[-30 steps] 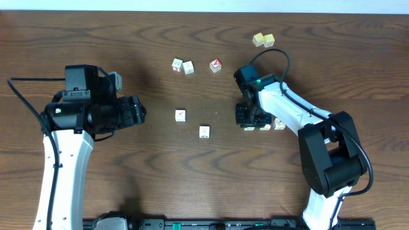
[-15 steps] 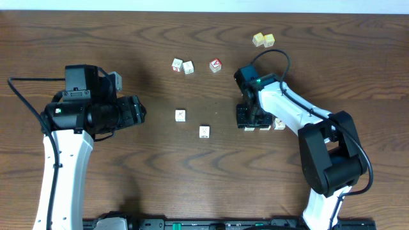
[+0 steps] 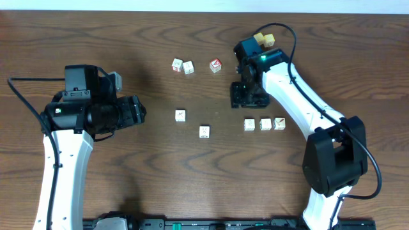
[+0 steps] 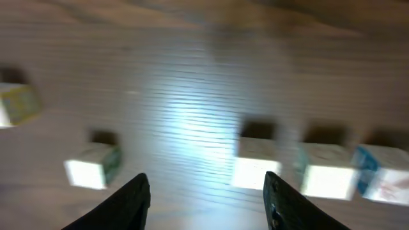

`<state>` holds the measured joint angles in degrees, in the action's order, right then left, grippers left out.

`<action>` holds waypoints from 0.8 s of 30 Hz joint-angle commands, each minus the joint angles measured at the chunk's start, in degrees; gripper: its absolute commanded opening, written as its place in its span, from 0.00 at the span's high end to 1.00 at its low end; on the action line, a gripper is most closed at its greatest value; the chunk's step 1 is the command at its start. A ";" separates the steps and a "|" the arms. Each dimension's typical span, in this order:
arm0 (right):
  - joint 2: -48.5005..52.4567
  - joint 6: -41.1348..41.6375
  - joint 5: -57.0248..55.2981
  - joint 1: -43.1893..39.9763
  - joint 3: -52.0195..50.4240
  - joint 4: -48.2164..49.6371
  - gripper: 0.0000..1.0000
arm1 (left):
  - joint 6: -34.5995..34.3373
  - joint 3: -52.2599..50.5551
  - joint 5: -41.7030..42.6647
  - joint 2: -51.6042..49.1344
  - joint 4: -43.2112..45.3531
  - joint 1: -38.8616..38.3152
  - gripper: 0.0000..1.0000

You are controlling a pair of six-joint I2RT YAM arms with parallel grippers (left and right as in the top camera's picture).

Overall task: Lift 5 blocks
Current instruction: 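Grasp the airplane-picture block with the right gripper, place it left of the snail block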

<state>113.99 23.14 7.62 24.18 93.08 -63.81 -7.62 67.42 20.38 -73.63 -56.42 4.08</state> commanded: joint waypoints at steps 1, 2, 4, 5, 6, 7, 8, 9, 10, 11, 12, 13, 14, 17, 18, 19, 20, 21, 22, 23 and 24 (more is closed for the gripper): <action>0.26 0.59 5.97 2.80 -0.02 1.33 0.45 | 0.50 1.18 -0.57 -0.13 -0.09 0.26 0.24; 0.28 2.78 5.95 4.50 -0.63 2.54 0.44 | 0.52 1.18 -0.57 -0.13 -0.09 0.26 0.24; 0.31 5.57 5.95 6.64 -2.03 5.22 0.44 | 0.52 1.18 -0.57 -0.13 -0.09 0.26 0.23; 0.31 6.99 5.95 8.02 -3.04 7.08 0.44 | 0.50 1.18 -0.57 -0.13 -0.09 0.26 0.24; 0.31 8.35 5.62 9.55 -4.24 8.98 0.44 | 0.52 1.18 -0.57 -0.13 -0.09 0.26 0.23; 0.31 9.70 4.55 10.71 -5.16 10.14 0.44 | 0.50 1.18 -0.57 -0.13 -0.09 0.26 0.24; 0.31 11.82 2.34 12.04 -6.21 11.08 0.44 | 0.50 1.18 -0.57 -0.13 -0.09 0.26 0.23; 0.31 13.86 -0.35 13.18 -7.10 11.74 0.44 | 0.50 1.18 -0.57 -0.13 -0.09 0.26 0.23; 0.31 15.47 -2.73 14.16 -7.89 12.41 0.45 | 0.50 1.18 -0.57 -0.13 -0.09 0.26 0.24; 0.31 16.31 -4.11 14.86 -8.41 13.09 0.46 | 0.50 1.18 -0.57 -0.13 -0.09 0.26 0.23; 0.31 16.70 -4.83 15.63 -8.90 13.97 0.46 | 0.50 1.18 -0.57 -0.13 -0.09 0.26 0.24; 0.31 16.70 -4.79 16.24 -9.27 14.91 0.46 | 0.50 1.18 -0.57 -0.13 -0.09 0.26 0.24; 0.31 16.74 -4.79 16.98 -9.62 15.89 0.46 | 0.50 1.18 -0.57 -0.13 -0.09 0.26 0.23; 0.37 17.70 -6.19 19.02 -10.14 17.84 0.47 | 0.52 1.18 -0.57 -0.13 -0.09 0.26 0.23; 0.46 19.04 -8.11 19.78 -10.27 17.92 0.46 | 0.50 1.18 -0.57 -0.13 -0.09 0.26 0.23; 0.50 20.02 -9.97 20.41 -10.40 17.86 0.46 | 0.50 1.18 -0.57 -0.13 -0.09 0.26 0.24; 0.52 21.00 -12.00 21.07 -10.64 17.79 0.46 | 0.50 1.18 -0.57 -0.13 -0.09 0.26 0.23; 0.52 22.12 -13.64 21.64 -11.02 17.81 0.45 | 0.50 1.18 -0.57 -0.13 -0.09 0.26 0.23; 0.52 23.06 -14.60 22.03 -11.30 17.84 0.45 | 0.50 1.18 -0.57 -0.13 -0.09 0.26 0.24; 0.52 23.80 -15.30 22.43 -11.50 17.92 0.46 | 0.52 1.18 -0.57 -0.13 -0.09 0.26 0.23; 0.57 24.13 -15.58 22.73 -11.80 18.32 0.46 | 0.50 1.18 -0.57 -0.13 -0.09 0.26 0.23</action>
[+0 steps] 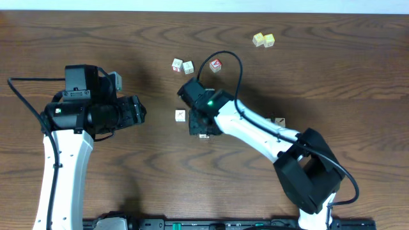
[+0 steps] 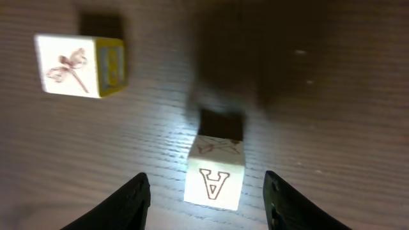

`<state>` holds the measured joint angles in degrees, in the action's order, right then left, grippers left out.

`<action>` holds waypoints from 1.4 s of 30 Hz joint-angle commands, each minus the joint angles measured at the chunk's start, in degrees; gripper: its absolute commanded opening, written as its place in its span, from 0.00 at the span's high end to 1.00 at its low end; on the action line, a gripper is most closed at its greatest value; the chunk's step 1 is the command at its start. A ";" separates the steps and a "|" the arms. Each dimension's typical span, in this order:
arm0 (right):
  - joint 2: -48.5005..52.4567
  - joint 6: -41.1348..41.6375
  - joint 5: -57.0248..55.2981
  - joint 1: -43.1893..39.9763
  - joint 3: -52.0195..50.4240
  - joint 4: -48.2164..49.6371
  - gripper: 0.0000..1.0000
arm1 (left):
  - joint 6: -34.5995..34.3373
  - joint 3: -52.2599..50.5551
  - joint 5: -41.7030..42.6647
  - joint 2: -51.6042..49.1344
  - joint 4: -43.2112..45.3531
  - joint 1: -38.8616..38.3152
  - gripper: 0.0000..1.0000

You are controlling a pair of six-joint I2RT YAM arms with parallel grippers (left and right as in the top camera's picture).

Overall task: Lift 5 blocks
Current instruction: 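Grasp the airplane-picture block with the right gripper, place it left of the snail block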

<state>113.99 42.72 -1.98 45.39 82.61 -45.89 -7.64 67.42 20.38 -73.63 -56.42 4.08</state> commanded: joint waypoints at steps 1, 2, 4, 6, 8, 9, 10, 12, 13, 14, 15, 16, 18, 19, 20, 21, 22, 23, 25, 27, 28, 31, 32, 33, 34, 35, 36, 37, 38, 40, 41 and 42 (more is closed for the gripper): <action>0.57 4.66 -5.99 1.77 -1.73 1.14 0.46 | 0.52 1.18 -0.57 -0.13 -0.09 0.26 0.24; 0.57 4.68 -5.97 1.92 -2.03 1.68 0.46 | 0.52 1.18 -0.57 -0.13 -0.09 0.26 0.23; 0.74 5.57 -6.47 2.32 -2.80 2.80 0.46 | 0.52 1.18 -0.57 -0.13 -0.09 0.26 0.24; 1.31 6.03 -6.82 2.54 -3.02 3.15 0.46 | 0.52 1.18 -0.57 -0.13 -0.09 0.26 0.23; 2.12 6.14 -6.78 2.64 -3.04 3.39 0.46 | 0.55 1.18 -0.57 -0.13 -0.09 0.26 0.24; 2.43 6.14 -6.78 2.67 -3.04 3.48 0.46 | 0.55 1.18 -0.57 -0.13 -0.09 0.26 0.24; 2.84 6.14 -6.73 2.67 -3.04 3.50 0.46 | 0.55 1.18 -0.57 -0.13 -0.09 0.26 0.23; 3.48 6.14 -6.73 2.67 -3.04 3.50 0.46 | 0.52 1.18 -0.57 -0.13 -0.09 0.26 0.24; 3.87 6.14 -6.73 2.67 -3.04 3.50 0.47 | 0.55 1.18 -0.57 -0.13 -0.09 0.26 0.23; 4.00 6.16 -6.73 2.67 -3.04 3.50 0.48 | 0.52 1.18 -0.57 -0.13 -0.09 0.26 0.24; 4.13 6.16 -6.75 2.67 -3.04 3.48 0.50 | 0.52 1.18 -0.57 -0.13 -0.09 0.26 0.24; 4.15 6.14 -6.78 2.67 -3.04 3.48 0.53 | 0.52 1.18 -0.57 -0.13 -0.09 0.26 0.24; 4.13 6.14 -6.78 2.54 -3.02 3.52 0.61 | 0.52 1.18 -0.57 -0.13 -0.09 0.26 0.23; 4.13 6.14 -6.80 2.47 -3.02 3.52 0.63 | 0.52 1.18 -0.57 -0.13 -0.09 0.26 0.23; 4.13 6.12 -6.78 2.27 -3.02 3.48 0.64 | 0.52 1.18 -0.57 -0.13 -0.09 0.26 0.24; 4.13 6.12 -6.78 1.92 -3.02 3.28 0.66 | 0.55 1.18 -0.57 -0.13 -0.09 0.26 0.24; 4.13 6.12 -6.78 1.60 -3.02 3.15 0.67 | 0.52 1.18 -0.57 -0.13 -0.09 0.24 0.23; 4.09 6.12 -6.71 1.09 -3.02 2.86 0.67 | 0.52 1.18 -0.57 -0.13 -0.09 0.26 0.23; 3.98 6.10 -6.54 -0.09 -3.02 2.01 0.69 | 0.52 1.18 -0.57 -0.13 -0.09 0.24 0.24; 3.98 6.10 -6.51 -1.25 -3.02 1.07 0.71 | 0.52 1.18 -0.57 -0.13 -0.09 0.24 0.24; 3.98 6.08 -6.45 -2.23 -3.02 0.20 0.71 | 0.52 1.18 -0.57 -0.13 -0.09 0.26 0.23; 3.98 5.18 -4.98 -4.24 -3.02 -1.09 0.70 | 0.52 1.18 -0.57 -0.13 -0.09 0.26 0.23; 3.98 4.74 -4.44 -4.70 -3.02 -1.31 0.70 | 0.52 1.18 -0.57 -0.13 -0.09 0.26 0.23; 3.98 3.96 -3.34 -5.46 -3.02 -1.64 0.69 | 0.52 1.18 -0.57 -0.13 -0.09 0.26 0.24; 3.98 3.52 -2.45 -6.05 -3.02 -1.92 0.69 | 0.52 1.18 -0.57 -0.13 -0.09 0.26 0.23; 3.98 3.41 -1.97 -6.82 -3.02 -2.51 0.69 | 0.52 1.18 -0.57 -0.13 -0.09 0.24 0.23; 3.98 3.37 -2.01 -7.34 -3.02 -2.99 0.69 | 0.52 1.18 -0.57 -0.13 -0.09 0.26 0.24; 3.98 3.19 -2.08 -7.74 -3.02 -3.30 0.69 | 0.52 1.18 -0.57 -0.13 -0.09 0.26 0.24; 3.98 2.32 -2.03 -8.28 -3.02 -3.48 0.69 | 0.52 1.18 -0.57 -0.13 -0.09 0.26 0.24; 3.98 1.64 -2.03 -9.01 -3.02 -3.85 0.68 | 0.52 1.18 -0.57 -0.13 -0.09 0.26 0.24; 3.98 1.27 -1.99 -9.27 -3.02 -4.13 0.68 | 0.52 1.18 -0.57 -0.13 -0.09 0.26 0.23; 3.98 0.85 -2.01 -9.40 -3.02 -4.57 0.69 | 0.55 1.18 -0.57 -0.13 -0.09 0.26 0.23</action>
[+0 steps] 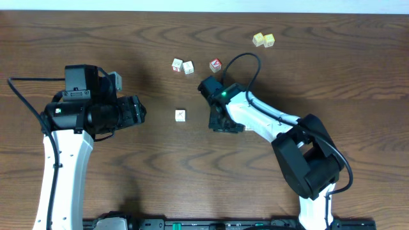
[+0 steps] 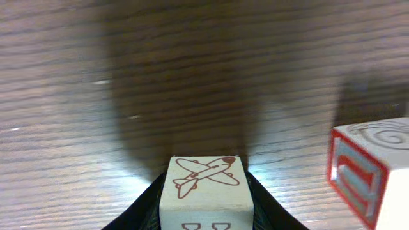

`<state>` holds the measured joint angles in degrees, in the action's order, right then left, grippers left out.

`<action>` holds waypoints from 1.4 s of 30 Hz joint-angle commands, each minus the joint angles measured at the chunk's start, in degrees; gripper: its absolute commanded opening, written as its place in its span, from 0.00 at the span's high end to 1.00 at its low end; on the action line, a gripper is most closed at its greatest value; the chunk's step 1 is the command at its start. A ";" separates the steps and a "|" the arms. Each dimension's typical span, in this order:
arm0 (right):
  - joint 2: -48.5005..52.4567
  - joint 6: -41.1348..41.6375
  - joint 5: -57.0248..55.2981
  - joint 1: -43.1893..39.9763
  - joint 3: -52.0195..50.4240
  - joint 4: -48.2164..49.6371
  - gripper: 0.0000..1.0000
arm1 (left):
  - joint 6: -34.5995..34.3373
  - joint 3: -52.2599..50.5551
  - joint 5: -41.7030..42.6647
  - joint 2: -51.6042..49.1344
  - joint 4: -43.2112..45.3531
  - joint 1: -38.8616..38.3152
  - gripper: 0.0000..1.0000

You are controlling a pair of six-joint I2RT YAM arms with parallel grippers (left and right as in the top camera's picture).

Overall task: Lift 5 blocks
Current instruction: 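Grasp the airplane-picture block with the right gripper, place it left of the snail block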

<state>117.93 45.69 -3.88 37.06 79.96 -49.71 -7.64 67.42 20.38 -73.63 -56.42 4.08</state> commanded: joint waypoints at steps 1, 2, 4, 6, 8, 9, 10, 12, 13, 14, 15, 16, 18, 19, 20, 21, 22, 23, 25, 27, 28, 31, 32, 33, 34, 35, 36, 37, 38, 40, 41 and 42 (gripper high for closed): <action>0.04 -2.56 -0.11 -1.20 -0.37 -1.27 0.68 | 0.52 1.18 -0.57 -0.13 -0.09 0.26 0.23; 0.04 -3.15 -0.13 -1.27 -0.37 -2.05 0.68 | 0.52 1.18 -0.57 -0.13 -0.09 0.26 0.23; 0.04 -3.74 -0.74 -1.46 -0.37 -3.45 0.68 | 0.52 1.18 -0.57 -0.13 -0.09 0.26 0.24; 0.04 -4.63 -0.70 -1.95 -0.37 -3.91 0.68 | 0.52 1.18 -0.57 -0.13 -0.09 0.26 0.23; 0.04 -5.11 -0.79 -2.56 -0.37 -3.89 0.69 | 0.52 1.18 -0.57 -0.13 -0.09 0.26 0.24; 0.04 -5.11 -0.76 -2.84 -0.37 -3.85 0.69 | 0.52 1.18 -0.57 -0.13 -0.09 0.26 0.24; 0.04 -5.14 -0.72 -3.06 -0.37 -3.80 0.69 | 0.52 1.18 -0.57 -0.13 -0.09 0.26 0.24; 0.04 -5.14 -0.72 -3.41 -0.37 -3.78 0.69 | 0.52 1.18 -0.57 -0.13 -0.09 0.26 0.24; 0.04 -5.11 -0.74 -3.48 -0.37 -3.69 0.69 | 0.52 1.18 -0.57 -0.13 -0.09 0.26 0.23; 0.04 -5.11 -0.74 -3.50 -0.37 -3.56 0.69 | 0.55 1.18 -0.57 -0.13 -0.09 0.26 0.23; 0.04 -5.11 -0.74 -3.48 -0.37 -3.32 0.69 | 0.52 1.18 -0.57 -0.13 -0.09 0.26 0.24; 0.04 -5.11 -0.74 -3.50 -0.37 -2.99 0.69 | 0.52 1.18 -0.57 -0.13 -0.09 0.26 0.24; 0.04 -5.14 -0.74 -3.50 -0.37 -2.36 0.68 | 0.52 1.18 -0.57 -0.13 -0.09 0.26 0.23; 0.04 -5.14 -0.74 -3.50 -0.37 -2.10 0.68 | 0.55 1.18 -0.57 -0.13 -0.09 0.26 0.23; 0.04 -5.18 -0.74 -3.48 -0.37 -1.97 0.68 | 0.55 1.18 -0.57 -0.13 -0.09 0.26 0.24; 0.04 -5.33 -0.72 -3.48 -0.37 -1.90 0.68 | 0.55 1.18 -0.57 -0.13 -0.09 0.26 0.24; 0.04 -5.33 -0.72 -3.50 -0.37 -1.90 0.68 | 0.52 1.18 -0.57 -0.13 -0.09 0.26 0.23; 0.04 -5.33 -0.74 -3.50 -0.37 -1.90 0.68 | 0.55 1.18 -0.57 -0.13 -0.09 0.26 0.24; 0.04 -5.38 -0.74 -3.50 -0.37 -1.66 0.67 | 0.52 1.18 -0.57 -0.13 -0.09 0.26 0.24; 0.04 -5.75 -0.74 -3.50 -0.37 -1.22 0.66 | 0.52 1.18 -0.57 -0.13 -0.09 0.26 0.23; 0.04 -5.75 -0.76 -3.50 -0.37 -1.18 0.66 | 0.52 1.18 -0.57 -0.13 -0.09 0.26 0.24; 0.04 -5.75 -0.76 -3.50 -0.37 -1.05 0.66 | 0.52 1.18 -0.57 -0.13 -0.09 0.26 0.24; 0.04 -5.75 -0.76 -3.52 -0.37 -1.05 0.65 | 0.52 1.18 -0.57 -0.13 -0.09 0.26 0.24; 0.04 -5.75 -0.74 -3.56 -0.37 -1.05 0.65 | 0.52 1.18 -0.57 -0.13 -0.09 0.26 0.23; 0.04 -5.77 -0.74 -3.63 -0.37 -1.11 0.65 | 0.55 1.18 -0.57 -0.13 -0.09 0.26 0.23; 0.04 -6.16 -0.74 -3.65 -0.37 -1.14 0.64 | 0.52 1.18 -0.57 -0.13 -0.09 0.26 0.23; 0.04 -6.62 -0.74 -3.69 -0.37 -1.11 0.63 | 0.55 1.18 -0.57 -0.13 -0.09 0.26 0.24; 0.04 -7.23 -0.74 -3.69 -0.35 -1.11 0.62 | 0.52 1.18 -0.57 -0.13 -0.09 0.26 0.24; 0.04 -7.26 -0.72 -3.76 -0.24 -1.36 0.62 | 0.52 1.18 -0.57 -0.13 -0.09 0.26 0.23; 0.04 -7.76 -0.44 -3.76 1.11 -2.73 0.61 | 0.52 1.18 -0.57 -0.13 -0.09 0.26 0.24; 0.02 -8.48 -0.31 -3.76 1.92 -3.43 0.60 | 0.52 1.18 -0.57 -0.13 -0.09 0.26 0.23; 0.02 -8.96 -0.33 -3.76 2.93 -4.39 0.60 | 0.52 1.18 -0.57 -0.13 -0.09 0.26 0.23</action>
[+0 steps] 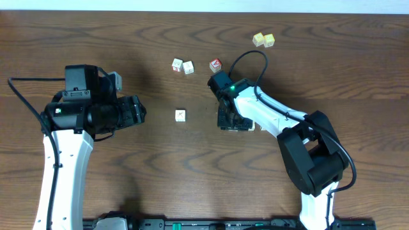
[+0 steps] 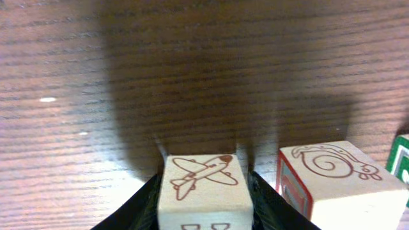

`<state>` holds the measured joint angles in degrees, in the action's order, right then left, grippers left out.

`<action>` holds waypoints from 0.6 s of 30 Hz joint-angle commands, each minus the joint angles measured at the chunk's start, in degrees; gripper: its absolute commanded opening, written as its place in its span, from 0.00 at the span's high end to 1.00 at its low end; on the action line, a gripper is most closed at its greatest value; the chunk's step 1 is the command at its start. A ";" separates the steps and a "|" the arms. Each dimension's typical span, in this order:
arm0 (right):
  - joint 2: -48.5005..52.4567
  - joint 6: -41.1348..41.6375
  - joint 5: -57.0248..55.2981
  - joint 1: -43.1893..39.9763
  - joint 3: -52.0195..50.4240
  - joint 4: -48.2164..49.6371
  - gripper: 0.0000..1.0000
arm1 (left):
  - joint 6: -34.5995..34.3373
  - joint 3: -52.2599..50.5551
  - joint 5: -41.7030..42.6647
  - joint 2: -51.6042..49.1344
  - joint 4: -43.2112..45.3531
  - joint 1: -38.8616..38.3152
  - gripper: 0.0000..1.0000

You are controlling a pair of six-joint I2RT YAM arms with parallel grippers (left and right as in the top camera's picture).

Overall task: Lift 5 blocks
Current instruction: 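Grasp the airplane-picture block with the right gripper, place it left of the snail block, then open the right gripper and retract the right arm to the upper right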

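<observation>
An airplane-picture block [image 2: 203, 188] sits clamped in my right gripper [image 1: 231, 119], whose black fingers [image 2: 142, 209] press both of its sides. Just to its right stands a snail-picture block [image 2: 332, 182] with red edges, close beside it with its top at about the same height. A green-edged block [image 2: 402, 169] peeks in at the far right. In the overhead view the held block is hidden under the gripper. My left gripper [image 1: 136, 110] hovers far to the left, away from every block; its jaws are unclear.
Loose blocks lie on the brown table [image 1: 332, 70]: a single white one [image 1: 181, 115] at the middle, a pair [image 1: 182, 66] and a red one [image 1: 215, 64] behind it, and two yellow ones [image 1: 263, 40] at the back right.
My right gripper, still shut on the airplane block, has shifted right. The snail block, then at the wrist view's edge, now stands close beside the held block. The left arm is unchanged.
My right gripper was open near the row of three blocks on the right. It then stood open over a lone block at the middle. Later it was shut on that block, gone from its spot, and now holds it beside the right-hand row.
</observation>
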<state>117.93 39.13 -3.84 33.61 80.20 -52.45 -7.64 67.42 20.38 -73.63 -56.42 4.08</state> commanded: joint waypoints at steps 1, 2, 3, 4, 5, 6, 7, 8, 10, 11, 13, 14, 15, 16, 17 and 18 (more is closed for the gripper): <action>0.02 -2.73 -0.37 -0.31 3.61 -2.58 0.59 | 0.55 1.18 -0.57 -0.13 -0.09 0.26 0.23; 0.02 -3.04 -0.31 -0.31 4.59 -3.45 0.59 | 0.52 1.18 -0.57 -0.13 -0.09 0.26 0.23; 0.02 -3.06 -0.33 -0.31 5.57 -4.44 0.59 | 0.52 1.18 -0.57 -0.13 -0.09 0.26 0.23; 0.02 -3.34 -0.17 -0.31 6.43 -5.20 0.59 | 0.52 1.18 -0.57 -0.13 -0.09 0.26 0.24; 0.02 -4.13 -0.09 -0.28 7.80 -6.23 0.59 | 0.52 1.18 -0.57 -0.13 -0.09 0.24 0.23; 0.02 -4.13 -0.11 -0.28 8.61 -6.97 0.58 | 0.55 1.18 -0.57 -0.13 -0.09 0.26 0.23; 0.02 -4.13 -0.07 -0.28 9.35 -7.67 0.58 | 0.52 1.18 -0.57 -0.13 -0.09 0.26 0.24; 0.02 -4.11 0.28 -0.28 10.12 -8.33 0.57 | 0.52 1.18 -0.57 -0.13 -0.09 0.26 0.23; 0.02 -4.11 1.36 -0.28 11.15 -8.94 0.57 | 0.52 1.18 -0.57 -0.13 -0.09 0.26 0.24; 0.02 -4.11 2.34 -0.28 11.65 -9.03 0.56 | 0.52 1.18 -0.57 -0.13 -0.09 0.26 0.23; 0.02 -4.11 5.09 -0.22 12.24 -8.17 0.55 | 0.52 1.18 -0.57 -0.13 -0.09 0.26 0.23; 0.02 -4.09 6.80 -0.13 12.26 -7.02 0.55 | 0.52 1.18 -0.57 -0.13 -0.09 0.26 0.23; 0.02 -4.09 8.07 0.00 12.26 -6.01 0.54 | 0.52 1.18 -0.57 -0.13 -0.09 0.26 0.23; 0.04 -4.09 9.60 0.24 12.26 -4.59 0.53 | 0.52 1.18 -0.57 -0.13 -0.09 0.26 0.24; 0.04 -4.07 10.64 0.50 12.26 -3.41 0.53 | 0.52 1.18 -0.57 -0.13 -0.09 0.26 0.24; 0.04 -4.07 11.69 0.94 12.26 -1.84 0.52 | 0.52 1.18 -0.57 -0.13 -0.09 0.26 0.23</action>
<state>117.93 35.57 2.42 33.67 91.31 -56.47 -7.64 67.42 20.38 -73.63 -56.42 4.08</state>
